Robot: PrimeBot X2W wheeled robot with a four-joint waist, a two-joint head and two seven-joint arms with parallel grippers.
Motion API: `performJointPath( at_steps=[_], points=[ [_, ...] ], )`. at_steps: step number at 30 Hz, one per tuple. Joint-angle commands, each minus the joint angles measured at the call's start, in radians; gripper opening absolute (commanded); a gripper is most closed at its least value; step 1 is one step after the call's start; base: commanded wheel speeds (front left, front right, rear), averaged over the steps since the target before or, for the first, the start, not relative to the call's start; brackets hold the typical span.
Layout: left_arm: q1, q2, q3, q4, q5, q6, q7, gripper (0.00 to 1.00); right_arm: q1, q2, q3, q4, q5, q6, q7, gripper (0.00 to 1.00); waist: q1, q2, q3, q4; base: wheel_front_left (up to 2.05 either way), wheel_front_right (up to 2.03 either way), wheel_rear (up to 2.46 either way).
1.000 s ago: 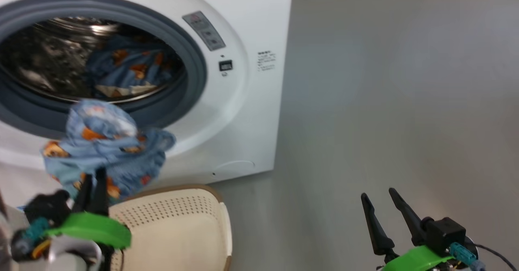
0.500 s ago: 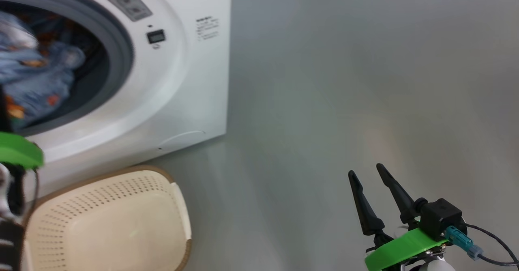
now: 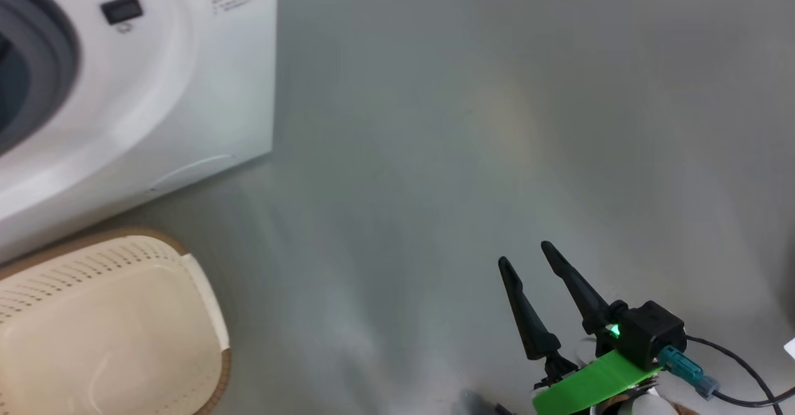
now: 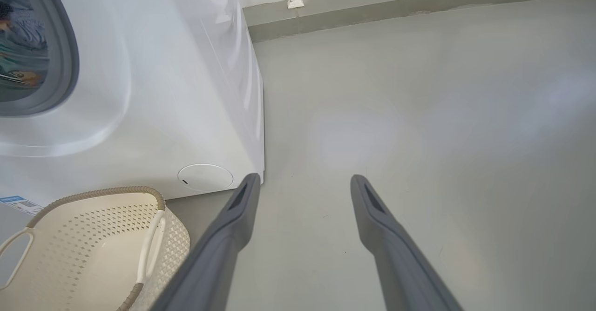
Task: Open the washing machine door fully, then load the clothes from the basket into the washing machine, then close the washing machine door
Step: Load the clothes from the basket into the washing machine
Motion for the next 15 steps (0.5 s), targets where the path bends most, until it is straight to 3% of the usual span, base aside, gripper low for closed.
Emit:
performJointPath(
  at_steps=[1,15],
  points=[
    [-0.048,0.072,0.001,-0.009,0.026,-0.003,-0.014,0.0,-0.011,-0.009,0.024,-0.033,0.012,0.006,-0.005,1.0,0.0,-0.0001,0.072,-0.057,0.0,0.0,0.0],
    [-0.222,0.126,-0.038,0.063,0.104,-0.006,-0.022,0.0,0.037,-0.009,0.017,-0.069,0.011,0.006,-0.005,1.0,0.0,-0.0001,0.133,-0.069,0.0,0.0,0.0]
  ],
)
